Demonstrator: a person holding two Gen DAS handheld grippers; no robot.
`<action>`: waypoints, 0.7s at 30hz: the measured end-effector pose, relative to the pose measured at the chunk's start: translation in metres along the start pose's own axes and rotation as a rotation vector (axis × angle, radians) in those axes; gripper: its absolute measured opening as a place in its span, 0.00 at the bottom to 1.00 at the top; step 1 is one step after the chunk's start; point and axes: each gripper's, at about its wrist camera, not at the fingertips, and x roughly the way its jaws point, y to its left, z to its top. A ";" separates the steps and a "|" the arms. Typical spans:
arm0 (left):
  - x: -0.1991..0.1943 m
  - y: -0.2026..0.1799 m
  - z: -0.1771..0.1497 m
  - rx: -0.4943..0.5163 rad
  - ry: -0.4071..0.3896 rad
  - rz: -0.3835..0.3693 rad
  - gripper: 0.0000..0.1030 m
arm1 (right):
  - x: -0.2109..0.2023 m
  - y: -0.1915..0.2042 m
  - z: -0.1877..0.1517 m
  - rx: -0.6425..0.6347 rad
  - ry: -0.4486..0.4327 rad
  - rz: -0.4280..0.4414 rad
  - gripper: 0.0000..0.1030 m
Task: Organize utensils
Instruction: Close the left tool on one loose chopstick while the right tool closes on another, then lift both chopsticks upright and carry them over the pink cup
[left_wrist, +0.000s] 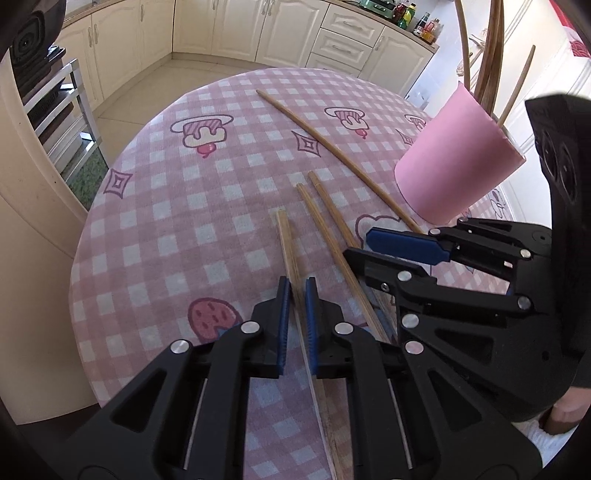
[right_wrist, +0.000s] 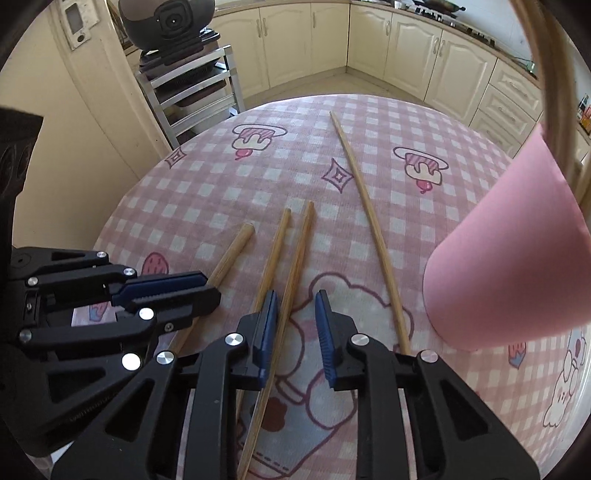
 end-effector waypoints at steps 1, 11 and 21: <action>0.000 0.000 0.000 0.000 -0.001 0.002 0.09 | 0.001 0.000 0.002 -0.005 0.005 -0.003 0.16; 0.000 -0.010 0.000 0.023 -0.043 0.023 0.07 | 0.000 -0.004 -0.001 0.040 -0.053 -0.011 0.04; -0.035 -0.024 -0.008 0.055 -0.143 -0.049 0.06 | -0.062 -0.009 -0.023 0.119 -0.254 0.075 0.04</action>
